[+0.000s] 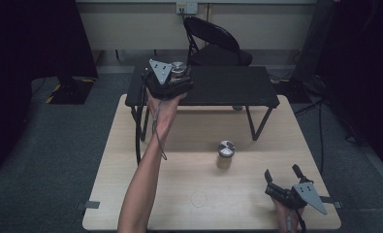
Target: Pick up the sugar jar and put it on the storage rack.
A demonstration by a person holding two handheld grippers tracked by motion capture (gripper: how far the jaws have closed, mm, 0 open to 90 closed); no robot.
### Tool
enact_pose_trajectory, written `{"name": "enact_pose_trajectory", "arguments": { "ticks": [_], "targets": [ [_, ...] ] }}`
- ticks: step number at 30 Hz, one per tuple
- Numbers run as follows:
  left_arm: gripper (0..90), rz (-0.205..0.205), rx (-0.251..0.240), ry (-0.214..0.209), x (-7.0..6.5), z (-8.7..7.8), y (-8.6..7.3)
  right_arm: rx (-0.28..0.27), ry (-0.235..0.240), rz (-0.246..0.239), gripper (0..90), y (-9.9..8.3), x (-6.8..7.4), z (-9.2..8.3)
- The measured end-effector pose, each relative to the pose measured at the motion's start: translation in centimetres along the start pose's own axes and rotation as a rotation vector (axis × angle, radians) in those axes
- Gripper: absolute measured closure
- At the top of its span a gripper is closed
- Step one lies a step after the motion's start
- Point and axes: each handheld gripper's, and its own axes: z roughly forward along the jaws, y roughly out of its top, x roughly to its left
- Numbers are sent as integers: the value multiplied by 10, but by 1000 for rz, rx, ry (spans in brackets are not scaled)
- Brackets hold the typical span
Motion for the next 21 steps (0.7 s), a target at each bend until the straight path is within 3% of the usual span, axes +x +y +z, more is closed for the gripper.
{"name": "enact_pose_trajectory", "arguments": {
  "ticks": [2, 5, 8, 12, 15, 17, 19, 21],
  "targets": [
    [0, -54, 37, -27, 5, -5, 6, -1, -1, 0, 0, 0, 0, 0],
    [0, -39, 48, -27, 3, -15, 7, -1, -2, 0, 0, 0, 0, 0],
    [0, -54, -6, -24, -1, -31, -2, -1, -2, 0, 0, 0, 0, 0],
    [0, -10, -75, -14, -9, -51, -13, -1, -3, 0, 0, 0, 0, 0],
    [0, -17, -132, -52, -8, -72, -26, 2, -3, -1, 0, 0, 0, 0],
    [0, -23, -126, -52, -8, -76, -26, 1, -2, -2, 0, 0, 0, 0],
    [0, -44, -68, -68, -5, -87, -25, 1, -3, -2, 0, 0, 1, 0],
    [0, -44, -47, -57, -6, -95, -29, 2, -2, -2, 0, 0, 1, 0]
  ]
}}
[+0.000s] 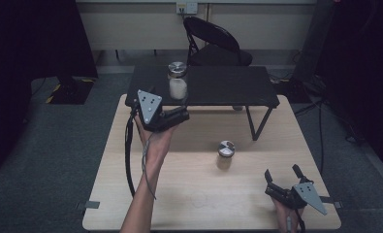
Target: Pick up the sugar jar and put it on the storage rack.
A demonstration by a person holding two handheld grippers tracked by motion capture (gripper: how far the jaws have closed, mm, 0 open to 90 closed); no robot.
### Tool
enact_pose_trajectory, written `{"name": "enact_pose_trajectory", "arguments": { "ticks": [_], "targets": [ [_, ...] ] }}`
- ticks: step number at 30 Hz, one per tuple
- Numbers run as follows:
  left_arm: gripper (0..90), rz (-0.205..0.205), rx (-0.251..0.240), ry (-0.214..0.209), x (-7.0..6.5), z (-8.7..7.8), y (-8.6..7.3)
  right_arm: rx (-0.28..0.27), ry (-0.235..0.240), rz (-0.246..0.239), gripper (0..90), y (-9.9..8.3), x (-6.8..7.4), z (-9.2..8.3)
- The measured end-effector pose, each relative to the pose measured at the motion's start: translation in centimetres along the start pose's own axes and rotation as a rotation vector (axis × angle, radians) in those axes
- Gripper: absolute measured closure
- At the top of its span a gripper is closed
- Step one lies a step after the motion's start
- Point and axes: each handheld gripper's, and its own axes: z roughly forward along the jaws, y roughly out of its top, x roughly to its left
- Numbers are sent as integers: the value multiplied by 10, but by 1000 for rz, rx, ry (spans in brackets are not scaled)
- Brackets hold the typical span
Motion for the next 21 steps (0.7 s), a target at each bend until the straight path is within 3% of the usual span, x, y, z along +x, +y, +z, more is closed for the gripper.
{"name": "enact_pose_trajectory", "arguments": {
  "ticks": [7, 9, 11, 14, 15, 16, 18, 20, 21],
  "targets": [
    [0, -50, -11, 2, -2, -33, -16, -3, 1, 1, 0, 0, 0, 0],
    [0, -39, -22, 8, -4, -48, -25, 0, 1, 0, 0, 0, 0, 0],
    [0, -33, -26, 12, -5, -53, -29, 2, 1, 1, 0, 0, 0, 0],
    [0, -51, -9, 8, -5, -69, -37, 2, 1, 1, 0, 0, 0, 0],
    [0, -80, 1, 37, -11, -78, -43, 2, 1, 0, 0, 0, 0, 0],
    [0, -80, 1, 37, -11, -78, -43, 2, 1, 0, 0, 0, 0, 0],
    [0, -109, -17, 72, -21, -88, -59, 3, 1, 1, 0, 0, 0, 0],
    [0, -105, -25, 80, -24, -91, -67, 2, 1, 1, 0, 0, 0, 0],
    [0, -72, 4, 81, -27, -93, -80, 1, 1, 1, 0, 0, 0, 0]
  ]
}}
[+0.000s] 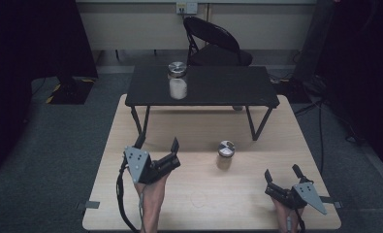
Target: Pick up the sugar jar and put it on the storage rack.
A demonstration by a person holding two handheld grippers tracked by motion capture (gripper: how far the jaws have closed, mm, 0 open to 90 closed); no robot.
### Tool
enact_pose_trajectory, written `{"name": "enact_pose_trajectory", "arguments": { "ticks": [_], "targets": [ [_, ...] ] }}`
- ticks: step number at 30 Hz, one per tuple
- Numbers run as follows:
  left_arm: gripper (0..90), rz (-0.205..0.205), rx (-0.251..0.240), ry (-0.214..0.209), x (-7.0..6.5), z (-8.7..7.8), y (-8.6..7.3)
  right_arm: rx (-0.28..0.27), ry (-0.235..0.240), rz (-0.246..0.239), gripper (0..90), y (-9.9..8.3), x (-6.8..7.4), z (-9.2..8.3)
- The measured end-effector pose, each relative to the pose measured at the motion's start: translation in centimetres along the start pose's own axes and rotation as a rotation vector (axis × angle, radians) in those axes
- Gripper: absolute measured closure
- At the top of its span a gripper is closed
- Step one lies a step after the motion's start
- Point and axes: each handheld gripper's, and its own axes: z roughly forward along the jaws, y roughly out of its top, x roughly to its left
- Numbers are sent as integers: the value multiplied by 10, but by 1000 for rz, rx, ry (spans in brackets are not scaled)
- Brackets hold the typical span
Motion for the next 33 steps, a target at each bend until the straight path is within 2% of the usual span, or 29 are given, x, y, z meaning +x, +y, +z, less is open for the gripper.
{"name": "enact_pose_trajectory", "arguments": {
  "ticks": [3, 6, 8, 9, 10, 13, 16, 18, 19, 21, 27, 28, 30, 33],
  "targets": [
    [0, 15, 43, 0, 3, -5, -21, 1, 1, 0, 0, 0, 0, 0],
    [0, 4, 52, 2, 6, -11, -38, 1, 1, 0, 0, 0, 0, 0],
    [0, 10, 82, 17, 10, -15, -50, 1, 1, 0, 0, 0, 0, 0],
    [0, -5, 80, 16, 15, -19, -63, 1, 1, 0, 0, 0, 0, 0],
    [0, -7, 80, 17, 17, -21, -69, 1, 1, 1, 0, 0, 0, 0],
    [0, 20, 55, 27, 17, -26, -84, 1, -2, 0, 0, 0, 0, 0],
    [0, 62, 67, 30, 18, -32, -103, 1, -7, 0, 0, 0, 1, 0],
    [0, 66, 64, 26, 20, -33, -107, 1, -8, -1, 0, 0, 1, 0],
    [0, 62, 36, 54, 17, -36, -113, 1, -10, -1, 0, 0, 2, 0],
    [0, 65, 18, 46, 19, -38, -116, 0, -10, -1, 0, 0, 2, 0],
    [0, 95, 12, 56, 17, -38, -117, 0, -11, 0, 0, 0, 2, 0],
    [0, 123, 25, 64, 14, -37, -116, 0, -11, 0, 0, 0, 2, 0],
    [4, 134, 37, 65, 12, -35, -114, 0, -11, 0, 0, 0, 2, 0],
    [3, 127, 33, 45, 16, -36, -115, 0, -11, -1, 0, 0, 2, 0]
  ]
}}
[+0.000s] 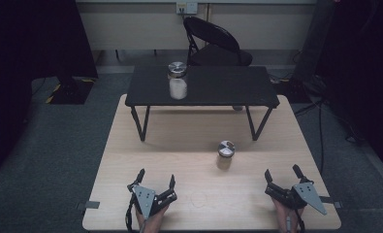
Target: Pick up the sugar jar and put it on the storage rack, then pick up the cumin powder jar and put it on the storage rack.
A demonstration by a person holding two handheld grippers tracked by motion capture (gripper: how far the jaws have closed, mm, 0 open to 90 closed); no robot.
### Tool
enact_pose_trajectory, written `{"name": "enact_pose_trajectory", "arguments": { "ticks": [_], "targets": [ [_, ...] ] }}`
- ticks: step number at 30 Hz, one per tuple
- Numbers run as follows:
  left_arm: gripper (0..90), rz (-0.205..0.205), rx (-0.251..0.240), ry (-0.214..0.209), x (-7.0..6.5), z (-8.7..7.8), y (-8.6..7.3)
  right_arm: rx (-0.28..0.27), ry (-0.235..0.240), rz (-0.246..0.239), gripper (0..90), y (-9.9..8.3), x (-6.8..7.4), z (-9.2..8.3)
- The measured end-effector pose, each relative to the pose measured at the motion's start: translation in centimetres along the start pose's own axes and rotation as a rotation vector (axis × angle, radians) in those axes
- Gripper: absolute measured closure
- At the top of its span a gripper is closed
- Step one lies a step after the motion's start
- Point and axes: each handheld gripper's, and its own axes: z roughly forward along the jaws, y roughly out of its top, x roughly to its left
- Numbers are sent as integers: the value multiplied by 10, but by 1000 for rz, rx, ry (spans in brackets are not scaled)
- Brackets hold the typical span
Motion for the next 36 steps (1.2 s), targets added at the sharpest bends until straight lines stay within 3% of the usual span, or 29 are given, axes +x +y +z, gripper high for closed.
{"name": "enact_pose_trajectory", "arguments": {
  "ticks": [9, 14, 36],
  "targets": [
    [0, 2, 0, 4, -1, 0, 0, 0, -1, 0, 0, 0, 0, 0],
    [0, 4, 1, 42, -7, 0, 0, 0, -1, 0, 0, 0, 0, 0],
    [0, 5, 1, 44, -7, 0, 0, 0, 0, 0, 0, 0, 0, 0]
  ]
}}
